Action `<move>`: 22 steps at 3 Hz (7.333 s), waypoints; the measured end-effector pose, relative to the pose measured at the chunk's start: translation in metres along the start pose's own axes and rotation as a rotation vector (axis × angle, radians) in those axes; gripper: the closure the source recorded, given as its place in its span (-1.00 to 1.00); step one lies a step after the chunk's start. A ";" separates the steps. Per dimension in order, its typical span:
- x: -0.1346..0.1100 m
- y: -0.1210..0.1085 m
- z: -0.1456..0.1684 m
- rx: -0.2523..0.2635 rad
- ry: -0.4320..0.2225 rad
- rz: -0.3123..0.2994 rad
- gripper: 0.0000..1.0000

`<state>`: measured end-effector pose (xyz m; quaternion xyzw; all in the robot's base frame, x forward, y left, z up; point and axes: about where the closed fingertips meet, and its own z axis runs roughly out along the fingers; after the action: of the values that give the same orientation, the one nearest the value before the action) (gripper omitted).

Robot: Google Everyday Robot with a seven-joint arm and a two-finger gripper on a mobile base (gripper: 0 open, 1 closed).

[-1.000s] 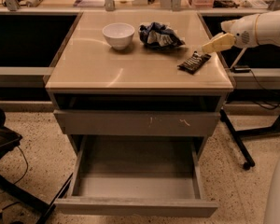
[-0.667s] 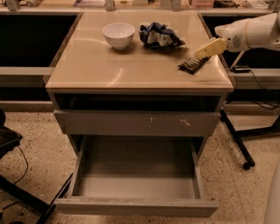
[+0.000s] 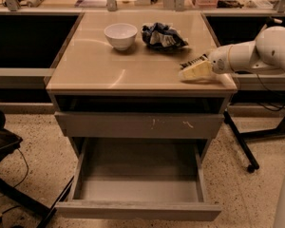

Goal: Place rxbar chocolate into middle drawer

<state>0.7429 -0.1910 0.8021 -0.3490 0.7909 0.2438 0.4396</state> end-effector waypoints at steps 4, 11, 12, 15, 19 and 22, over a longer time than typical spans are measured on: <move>0.002 0.000 0.000 -0.001 0.002 0.002 0.31; 0.123 0.151 -0.257 -0.181 0.040 0.267 1.00; 0.133 0.183 -0.238 -0.113 -0.012 0.220 1.00; 0.249 0.253 -0.112 -0.066 0.060 0.406 1.00; 0.275 0.151 -0.006 0.107 -0.027 0.378 1.00; 0.299 0.173 0.092 0.102 -0.086 0.392 1.00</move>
Offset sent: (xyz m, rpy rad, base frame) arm -0.0008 -0.0007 -0.0016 0.0000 0.0030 -0.0005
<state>0.5480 -0.1184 0.5114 -0.1549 0.8355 0.2992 0.4341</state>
